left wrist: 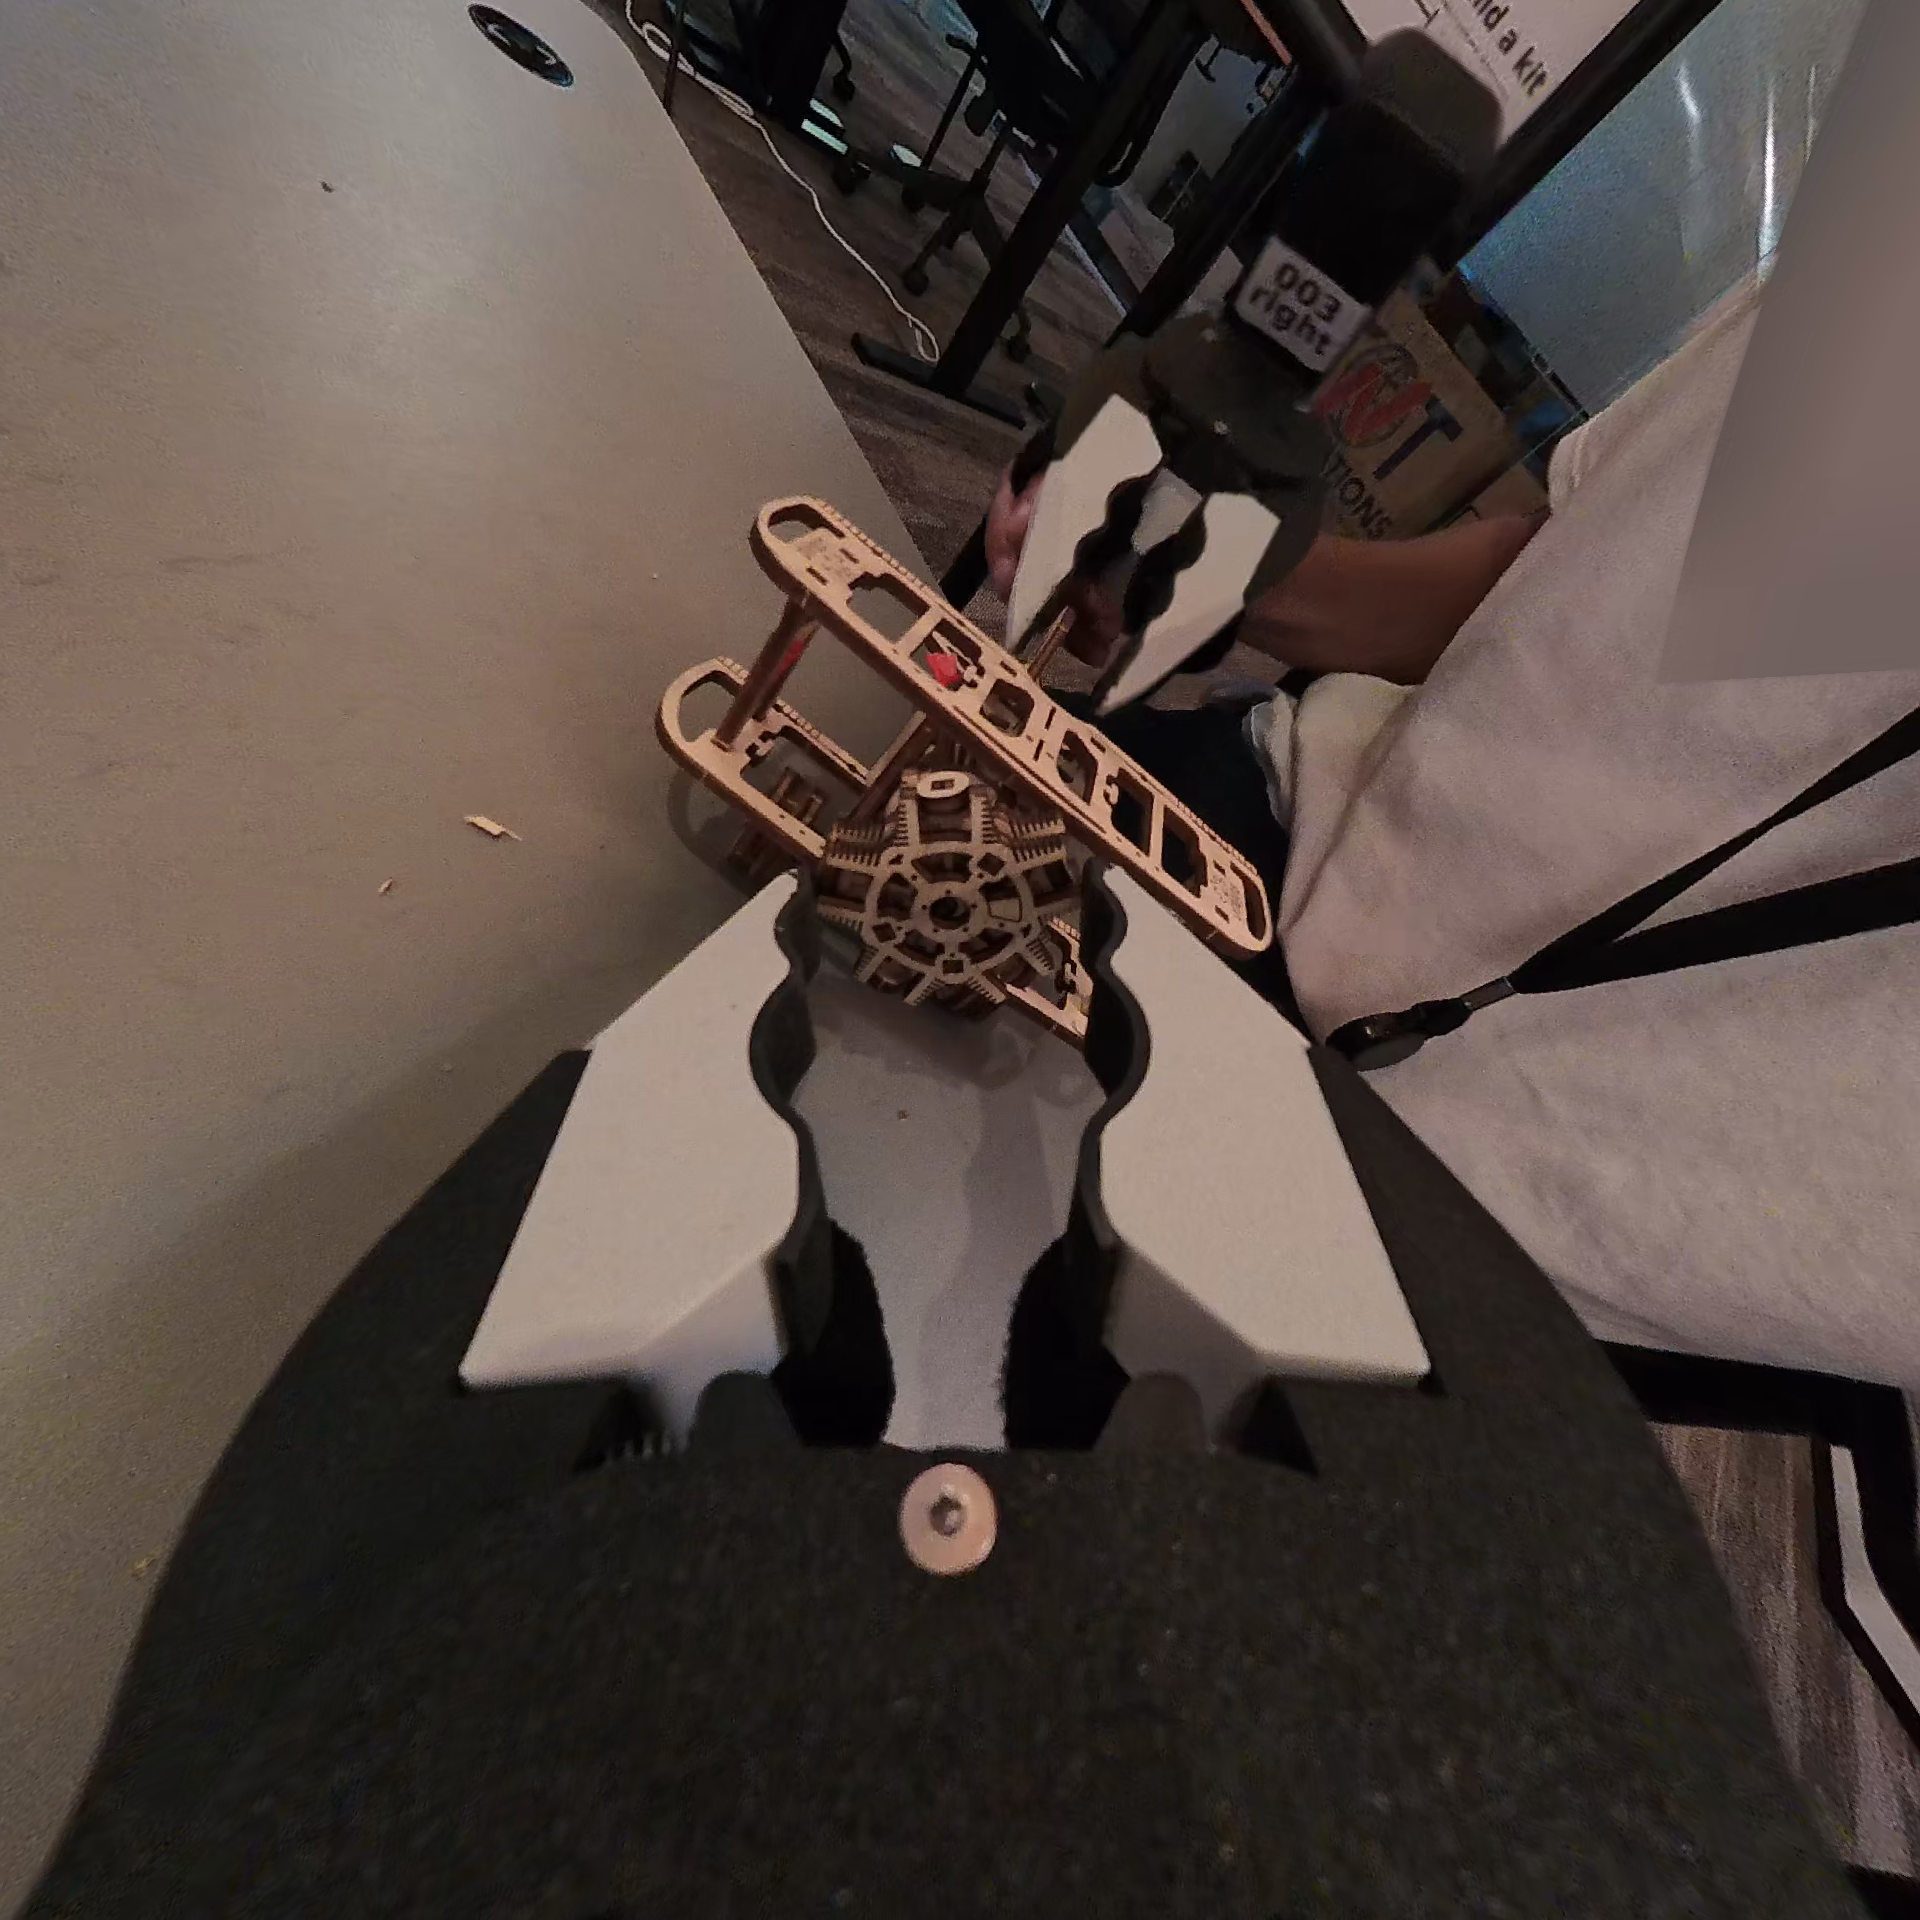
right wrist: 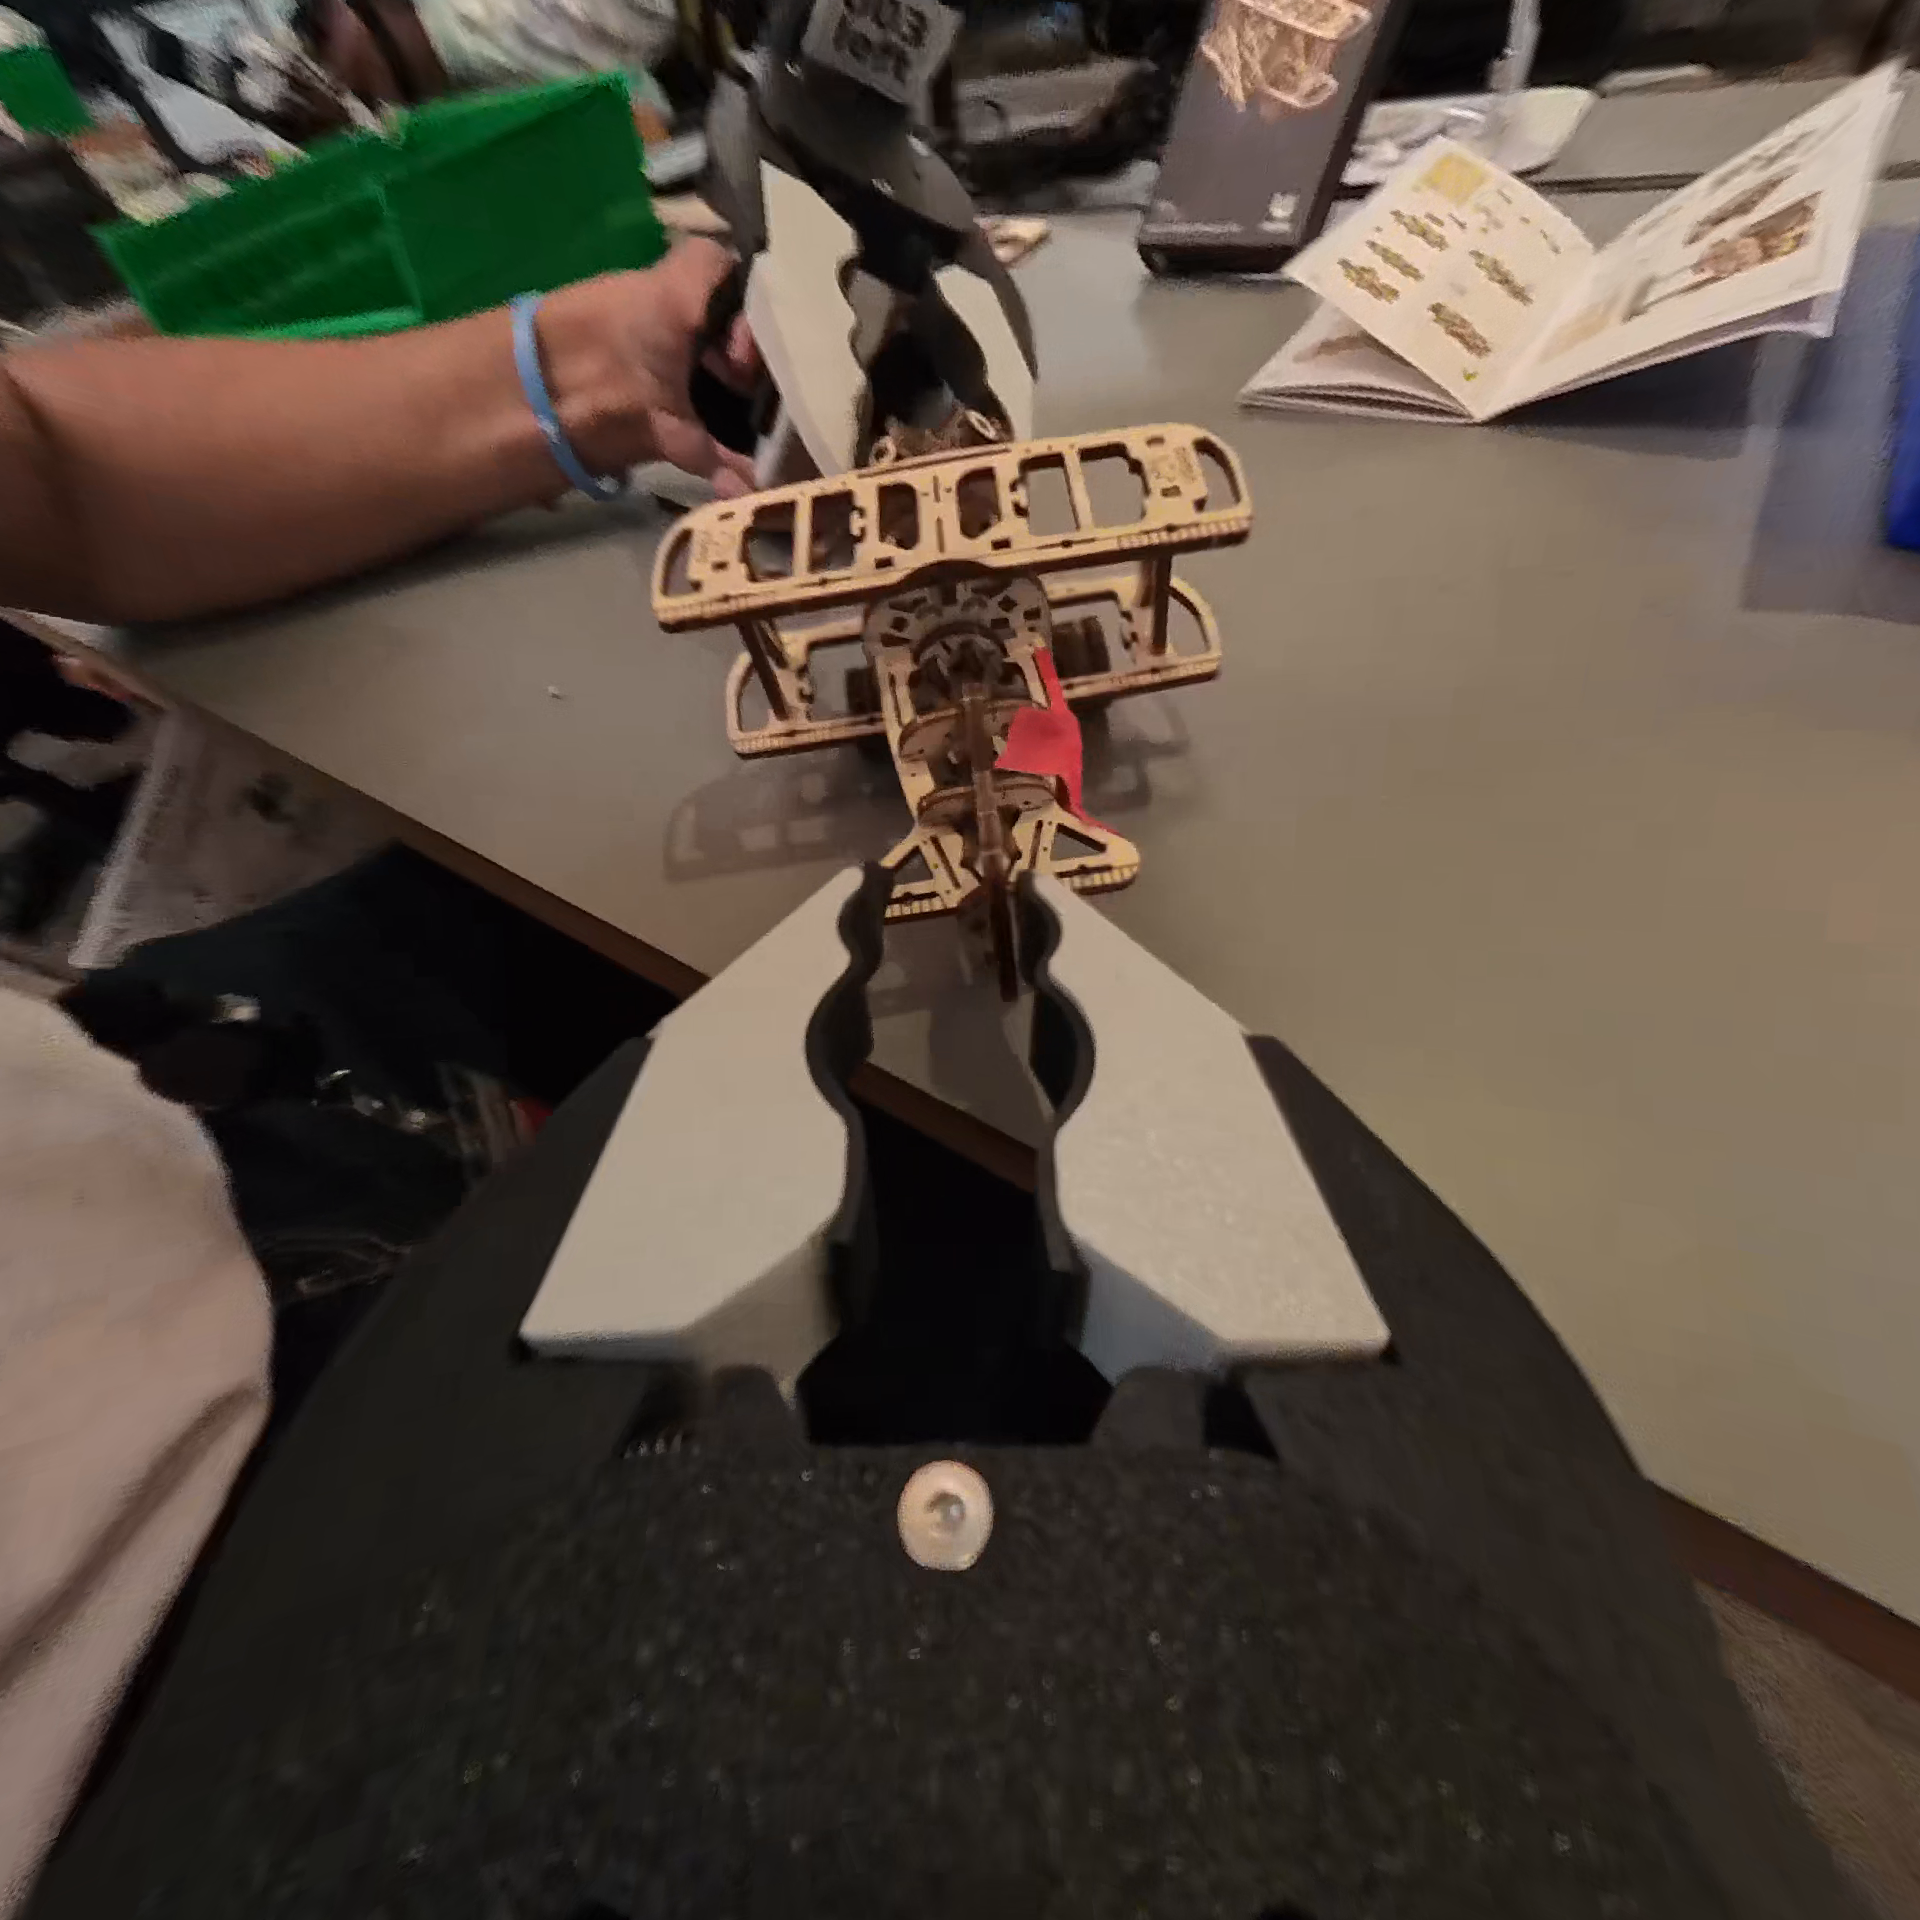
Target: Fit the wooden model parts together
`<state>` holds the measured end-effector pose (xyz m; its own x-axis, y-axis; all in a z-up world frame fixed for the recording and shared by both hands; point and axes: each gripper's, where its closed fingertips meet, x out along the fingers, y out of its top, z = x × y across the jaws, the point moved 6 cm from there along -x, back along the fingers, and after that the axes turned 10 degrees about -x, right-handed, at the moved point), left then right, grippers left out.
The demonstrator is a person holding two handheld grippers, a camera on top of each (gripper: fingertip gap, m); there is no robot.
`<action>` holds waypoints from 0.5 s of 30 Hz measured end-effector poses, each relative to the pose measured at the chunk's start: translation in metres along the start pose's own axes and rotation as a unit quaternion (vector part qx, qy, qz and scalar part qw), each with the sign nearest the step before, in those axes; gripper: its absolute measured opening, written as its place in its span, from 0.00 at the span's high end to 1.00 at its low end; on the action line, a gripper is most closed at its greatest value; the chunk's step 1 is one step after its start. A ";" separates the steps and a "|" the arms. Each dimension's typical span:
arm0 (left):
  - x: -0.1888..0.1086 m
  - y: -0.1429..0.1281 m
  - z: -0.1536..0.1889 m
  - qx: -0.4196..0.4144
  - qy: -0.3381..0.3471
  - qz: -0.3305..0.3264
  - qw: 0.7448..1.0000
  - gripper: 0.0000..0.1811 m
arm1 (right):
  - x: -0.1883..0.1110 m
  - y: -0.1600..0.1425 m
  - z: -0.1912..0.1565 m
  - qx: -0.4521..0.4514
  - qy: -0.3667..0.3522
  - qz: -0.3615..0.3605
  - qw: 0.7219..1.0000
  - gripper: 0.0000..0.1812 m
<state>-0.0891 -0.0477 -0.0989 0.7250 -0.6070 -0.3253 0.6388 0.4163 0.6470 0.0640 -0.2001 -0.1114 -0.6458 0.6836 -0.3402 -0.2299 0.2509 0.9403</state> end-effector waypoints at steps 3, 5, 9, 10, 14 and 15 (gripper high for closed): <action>0.000 0.000 0.001 0.000 -0.004 -0.003 1.000 0.74 | 0.001 -0.003 0.007 0.022 0.033 0.021 0.999 0.95; 0.001 -0.001 0.001 0.001 -0.006 -0.007 1.000 0.74 | 0.002 -0.004 0.011 0.025 0.029 0.032 0.999 0.98; -0.001 0.000 0.002 -0.001 -0.018 -0.001 1.000 0.74 | 0.004 -0.004 0.008 -0.016 0.034 0.039 0.999 0.98; -0.001 0.000 0.003 -0.003 -0.024 -0.001 1.000 0.74 | 0.006 -0.004 0.008 -0.033 0.033 0.042 0.998 0.99; -0.002 0.001 0.003 -0.005 -0.034 0.001 0.999 0.74 | 0.008 -0.004 0.013 -0.057 0.032 0.053 0.996 0.99; -0.003 0.001 0.004 -0.005 -0.035 0.003 0.999 0.74 | 0.009 -0.004 0.014 -0.021 0.047 0.047 0.998 0.99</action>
<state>-0.0914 -0.0481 -0.0949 0.7093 -0.6503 -0.2718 0.6371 0.4265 0.6421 0.0697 -0.1856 -0.1185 -0.7304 0.6355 -0.2502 -0.1942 0.1579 0.9682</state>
